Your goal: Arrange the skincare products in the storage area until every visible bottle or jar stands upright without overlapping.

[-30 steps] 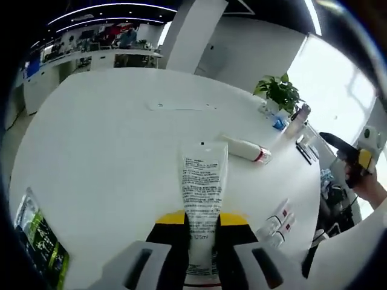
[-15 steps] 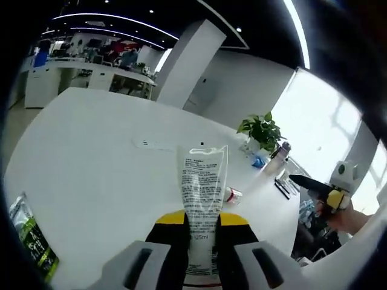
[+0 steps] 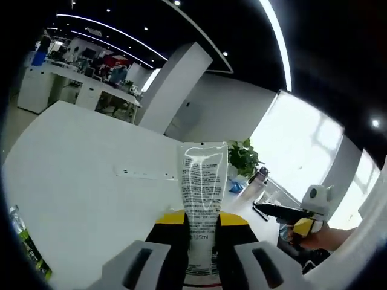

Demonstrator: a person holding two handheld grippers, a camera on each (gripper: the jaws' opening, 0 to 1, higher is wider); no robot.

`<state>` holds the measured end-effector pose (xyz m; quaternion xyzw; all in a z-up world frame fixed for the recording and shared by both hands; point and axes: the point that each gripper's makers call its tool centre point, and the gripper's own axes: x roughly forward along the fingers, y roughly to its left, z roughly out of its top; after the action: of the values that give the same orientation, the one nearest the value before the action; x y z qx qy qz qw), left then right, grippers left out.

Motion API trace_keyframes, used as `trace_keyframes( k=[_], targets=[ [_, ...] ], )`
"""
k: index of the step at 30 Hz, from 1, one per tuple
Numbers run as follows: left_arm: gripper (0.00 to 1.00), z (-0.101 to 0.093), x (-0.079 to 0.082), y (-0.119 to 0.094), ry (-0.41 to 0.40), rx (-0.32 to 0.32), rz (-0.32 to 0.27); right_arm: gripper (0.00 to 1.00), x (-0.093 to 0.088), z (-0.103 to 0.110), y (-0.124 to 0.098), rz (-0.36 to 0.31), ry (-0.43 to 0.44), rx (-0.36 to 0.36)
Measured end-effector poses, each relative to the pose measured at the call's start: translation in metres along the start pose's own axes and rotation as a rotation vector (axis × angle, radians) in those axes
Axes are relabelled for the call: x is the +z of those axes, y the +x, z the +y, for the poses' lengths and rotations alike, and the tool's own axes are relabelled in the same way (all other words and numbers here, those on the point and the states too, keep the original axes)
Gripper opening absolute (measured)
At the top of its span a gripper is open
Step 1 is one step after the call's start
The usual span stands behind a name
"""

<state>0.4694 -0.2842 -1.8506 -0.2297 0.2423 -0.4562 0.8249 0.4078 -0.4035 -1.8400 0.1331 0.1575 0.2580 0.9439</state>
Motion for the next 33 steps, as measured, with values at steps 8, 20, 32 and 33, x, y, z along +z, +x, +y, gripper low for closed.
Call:
trace_keyframes(
  k=[8, 20, 32, 33],
  targets=[
    [0.14, -0.048, 0.015, -0.006, 0.027, -0.244, -0.063, 0.71, 0.015, 0.034, 0.014, -0.053, 0.087, 0.157],
    [0.14, -0.09, 0.006, -0.037, -0.077, -0.492, -0.075, 0.63, 0.045, 0.11, 0.016, -0.115, 0.192, 0.526],
    [0.15, -0.134, -0.014, -0.042, -0.108, -0.714, -0.003, 0.39, 0.063, 0.132, 0.005, -0.151, 0.268, 0.671],
    [0.15, -0.139, -0.016, -0.043, -0.105, -0.735, 0.0, 0.35, 0.063, 0.133, 0.005, -0.149, 0.261, 0.676]
  ],
)
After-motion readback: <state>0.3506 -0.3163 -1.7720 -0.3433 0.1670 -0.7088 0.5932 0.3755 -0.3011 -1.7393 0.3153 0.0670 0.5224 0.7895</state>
